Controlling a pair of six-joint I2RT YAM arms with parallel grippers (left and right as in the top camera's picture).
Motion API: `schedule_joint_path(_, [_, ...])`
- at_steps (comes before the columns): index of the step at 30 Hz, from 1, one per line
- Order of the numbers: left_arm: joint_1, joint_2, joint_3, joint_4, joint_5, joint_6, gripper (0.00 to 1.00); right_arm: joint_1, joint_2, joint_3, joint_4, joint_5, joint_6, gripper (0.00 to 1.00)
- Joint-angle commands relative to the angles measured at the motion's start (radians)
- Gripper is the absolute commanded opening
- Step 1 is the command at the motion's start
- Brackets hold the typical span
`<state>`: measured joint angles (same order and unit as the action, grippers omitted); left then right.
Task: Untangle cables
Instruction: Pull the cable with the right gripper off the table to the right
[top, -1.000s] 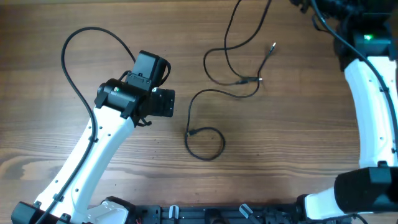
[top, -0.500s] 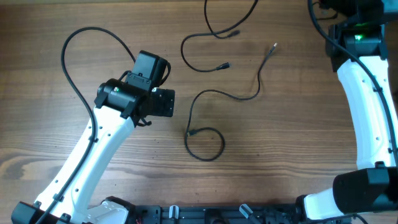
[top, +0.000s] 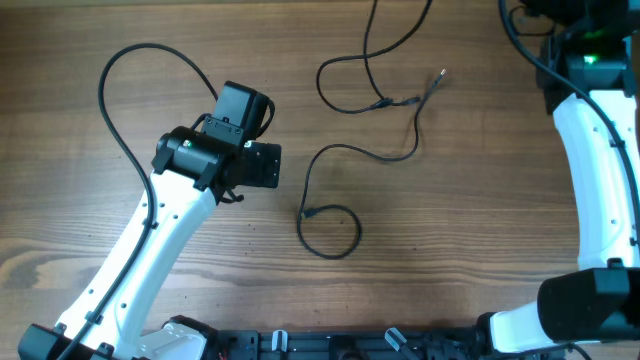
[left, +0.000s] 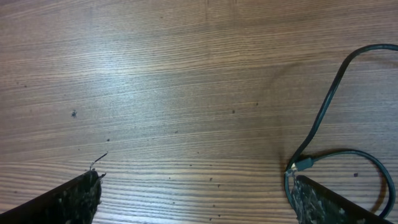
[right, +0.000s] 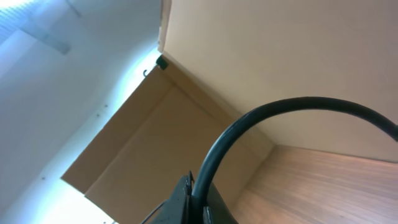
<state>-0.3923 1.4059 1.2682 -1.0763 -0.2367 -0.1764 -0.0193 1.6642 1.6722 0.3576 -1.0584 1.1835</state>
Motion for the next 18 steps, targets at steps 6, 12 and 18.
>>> schedule_joint_path(6, [0.004,-0.014,0.000,0.000,0.002,0.012,1.00,-0.124,-0.095,0.020,-0.144,-0.011,-0.190,0.05])
schedule_joint_path(12, [0.004,-0.014,0.000,0.000,0.002,0.012,1.00,-0.230,-0.150,0.020,-0.256,-0.002,-0.267,0.04])
schedule_joint_path(18, [0.004,-0.014,0.000,0.000,0.002,0.012,1.00,-0.349,-0.186,0.021,-0.431,0.061,-0.423,0.05])
